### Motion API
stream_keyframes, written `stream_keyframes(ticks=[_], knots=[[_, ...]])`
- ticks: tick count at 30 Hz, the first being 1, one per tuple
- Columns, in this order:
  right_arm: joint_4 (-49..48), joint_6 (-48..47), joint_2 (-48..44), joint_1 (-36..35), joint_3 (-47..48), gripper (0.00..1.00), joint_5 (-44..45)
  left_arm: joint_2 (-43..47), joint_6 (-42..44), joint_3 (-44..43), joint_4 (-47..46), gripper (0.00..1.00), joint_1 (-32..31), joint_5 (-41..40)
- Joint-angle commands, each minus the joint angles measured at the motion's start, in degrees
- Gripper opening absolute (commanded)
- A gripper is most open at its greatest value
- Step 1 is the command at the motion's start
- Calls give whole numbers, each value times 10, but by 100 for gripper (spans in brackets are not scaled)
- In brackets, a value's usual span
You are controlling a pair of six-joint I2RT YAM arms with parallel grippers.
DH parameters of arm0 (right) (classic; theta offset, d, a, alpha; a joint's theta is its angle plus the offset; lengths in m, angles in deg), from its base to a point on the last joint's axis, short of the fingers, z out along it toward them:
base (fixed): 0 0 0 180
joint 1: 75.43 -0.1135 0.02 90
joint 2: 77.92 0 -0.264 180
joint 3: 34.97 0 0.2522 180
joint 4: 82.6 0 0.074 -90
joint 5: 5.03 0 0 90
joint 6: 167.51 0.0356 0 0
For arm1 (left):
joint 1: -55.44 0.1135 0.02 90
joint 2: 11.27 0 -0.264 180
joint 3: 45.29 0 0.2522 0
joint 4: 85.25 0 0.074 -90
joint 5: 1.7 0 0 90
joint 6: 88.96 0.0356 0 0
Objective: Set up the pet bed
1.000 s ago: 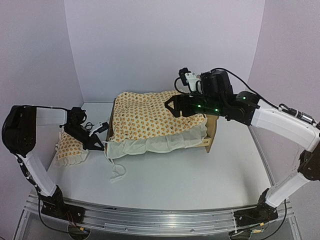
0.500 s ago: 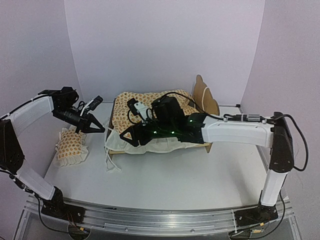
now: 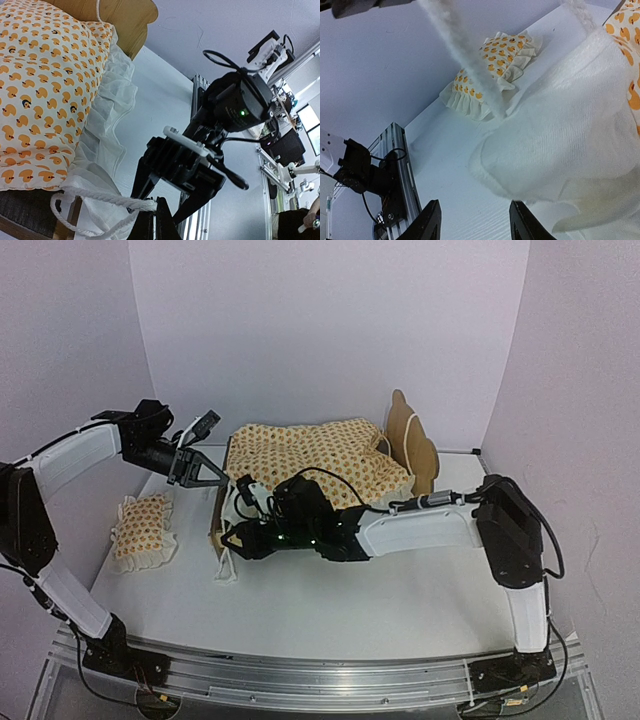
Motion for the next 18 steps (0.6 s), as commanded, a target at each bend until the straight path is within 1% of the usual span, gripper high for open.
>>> stream_keyframes(ticks=[1,3,4,7,10,15,16,17,18], knots=[[-87,23,44,-1,81,52,53,-13,-77,-4,-47,0,-3,25],[-87,28,66,0,111,54,59,-16,-80,0,-52,0,-6,22],[-87,36,72,0,116,54,76,-18,-81,1,-55,0,-8,22],[-87,40,67,0,101,53,121,-24,-85,-3,-56,0,-11,29],[-88,24,63,4,94,49,130,-30,-89,-9,-57,0,-12,29],[-86,28,79,18,109,47,141,-40,-93,-15,-58,0,-12,19],[-87,28,81,20,111,43,134,-40,-96,-17,-59,0,-12,17],[-87,24,84,22,115,34,126,-40,-98,-18,-60,0,-11,16],[-86,21,88,22,120,20,121,-40,-99,-18,-61,0,-11,16]])
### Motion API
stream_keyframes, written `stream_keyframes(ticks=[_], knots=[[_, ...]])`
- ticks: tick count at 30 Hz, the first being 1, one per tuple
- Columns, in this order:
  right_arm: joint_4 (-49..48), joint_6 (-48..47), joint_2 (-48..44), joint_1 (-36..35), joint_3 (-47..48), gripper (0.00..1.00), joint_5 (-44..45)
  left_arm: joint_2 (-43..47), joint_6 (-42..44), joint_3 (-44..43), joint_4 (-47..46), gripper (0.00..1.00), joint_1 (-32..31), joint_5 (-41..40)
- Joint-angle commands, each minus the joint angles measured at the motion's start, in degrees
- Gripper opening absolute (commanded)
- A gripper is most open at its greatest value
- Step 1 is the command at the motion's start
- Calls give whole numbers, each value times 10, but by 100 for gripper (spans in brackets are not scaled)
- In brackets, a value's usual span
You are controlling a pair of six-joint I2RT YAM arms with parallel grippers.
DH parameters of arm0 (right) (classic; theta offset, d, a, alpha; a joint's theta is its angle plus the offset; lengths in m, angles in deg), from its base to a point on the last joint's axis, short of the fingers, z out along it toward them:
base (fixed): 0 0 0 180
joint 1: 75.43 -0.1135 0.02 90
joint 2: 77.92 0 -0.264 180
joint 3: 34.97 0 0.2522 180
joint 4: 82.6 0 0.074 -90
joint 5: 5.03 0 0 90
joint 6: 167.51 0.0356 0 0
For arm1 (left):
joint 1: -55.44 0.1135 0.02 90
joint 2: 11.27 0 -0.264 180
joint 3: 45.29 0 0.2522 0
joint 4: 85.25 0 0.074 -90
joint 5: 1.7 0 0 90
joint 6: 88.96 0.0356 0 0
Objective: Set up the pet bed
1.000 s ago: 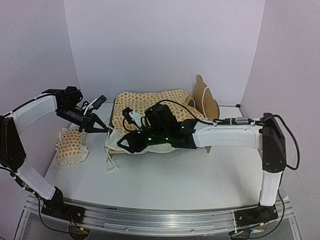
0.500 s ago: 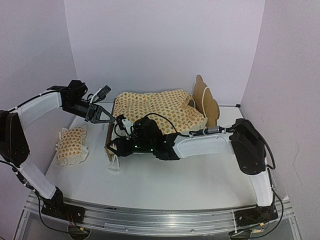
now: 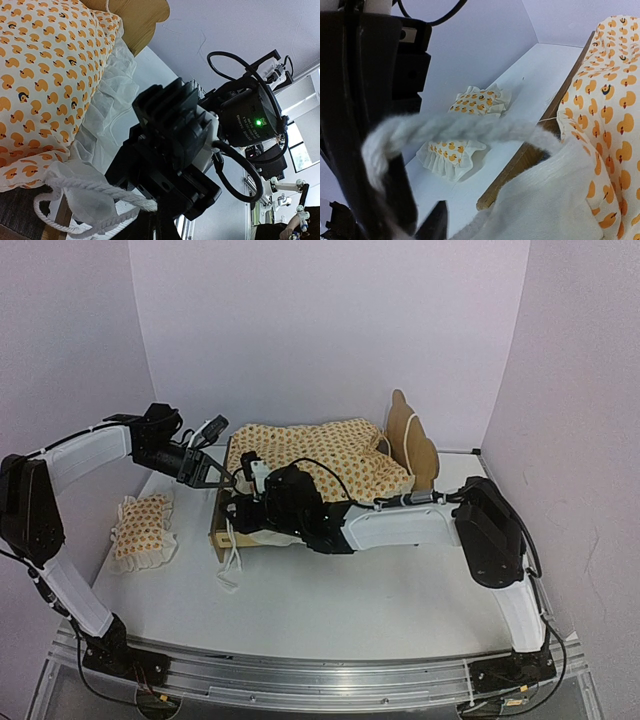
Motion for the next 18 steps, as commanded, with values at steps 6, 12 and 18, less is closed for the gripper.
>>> stream_keyframes(ticks=[6,12,18], knots=[[-25,2,27,11,49,0,-21,-8,-19,-23,-33,0,-1,-2],[-29,34,5,17,33,0,-2,-13,-8,-44,-22,38,-1,-49],[-31,54,-20,33,30,0,-22,26,63,-87,15,77,77,-65]])
